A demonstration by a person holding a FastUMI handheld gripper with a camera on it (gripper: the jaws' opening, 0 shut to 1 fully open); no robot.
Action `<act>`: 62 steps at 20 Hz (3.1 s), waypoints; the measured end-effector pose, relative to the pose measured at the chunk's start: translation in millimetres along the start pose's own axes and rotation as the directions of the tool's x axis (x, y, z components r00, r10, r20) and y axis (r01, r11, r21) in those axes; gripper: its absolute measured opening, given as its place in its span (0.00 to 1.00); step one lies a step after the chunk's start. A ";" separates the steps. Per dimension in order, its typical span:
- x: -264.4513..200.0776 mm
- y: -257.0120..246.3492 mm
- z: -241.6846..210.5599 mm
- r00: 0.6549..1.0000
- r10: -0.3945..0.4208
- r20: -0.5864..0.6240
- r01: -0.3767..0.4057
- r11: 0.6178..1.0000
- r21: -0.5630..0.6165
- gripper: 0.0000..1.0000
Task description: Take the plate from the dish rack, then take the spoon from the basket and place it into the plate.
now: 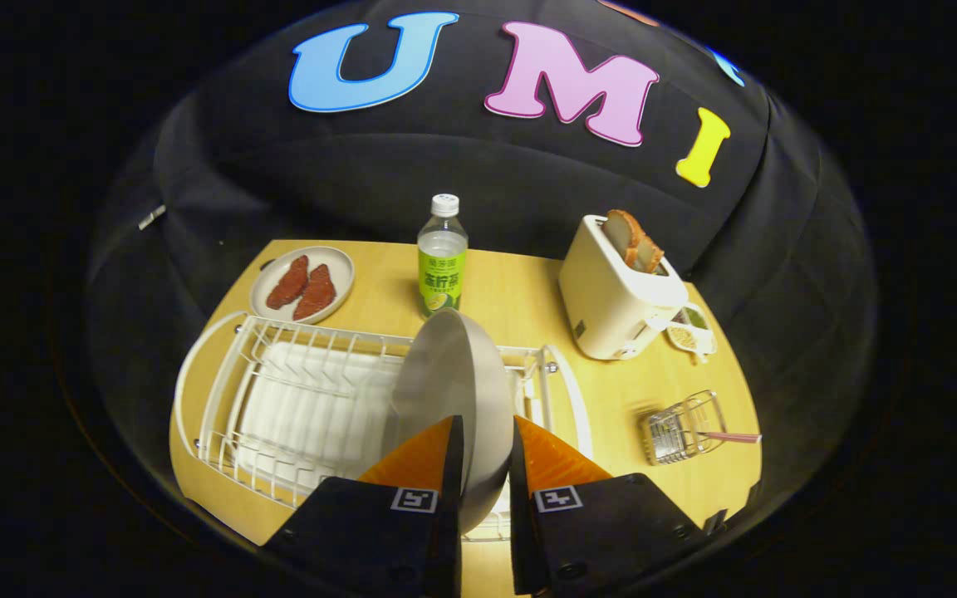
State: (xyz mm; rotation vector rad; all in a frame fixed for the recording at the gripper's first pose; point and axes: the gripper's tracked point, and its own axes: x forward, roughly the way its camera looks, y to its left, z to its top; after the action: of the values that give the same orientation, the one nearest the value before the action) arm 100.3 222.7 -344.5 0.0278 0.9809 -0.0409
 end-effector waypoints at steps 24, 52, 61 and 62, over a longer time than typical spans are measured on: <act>-116.9 -148.2 -42.4 0.946 0.294 0.138 -0.321 0.910 0.262 0.18; -43.7 -245.2 -280.1 0.947 0.284 -0.148 -0.137 0.778 0.613 0.21; -45.1 -268.3 -267.5 0.969 0.207 -0.138 -0.089 0.805 0.587 0.59; -46.8 -270.5 -264.0 0.970 0.204 -0.130 -0.090 0.803 0.589 0.66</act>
State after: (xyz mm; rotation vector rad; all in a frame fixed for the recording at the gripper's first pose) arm -157.6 -35.4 -453.7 0.6876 1.1223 -0.1979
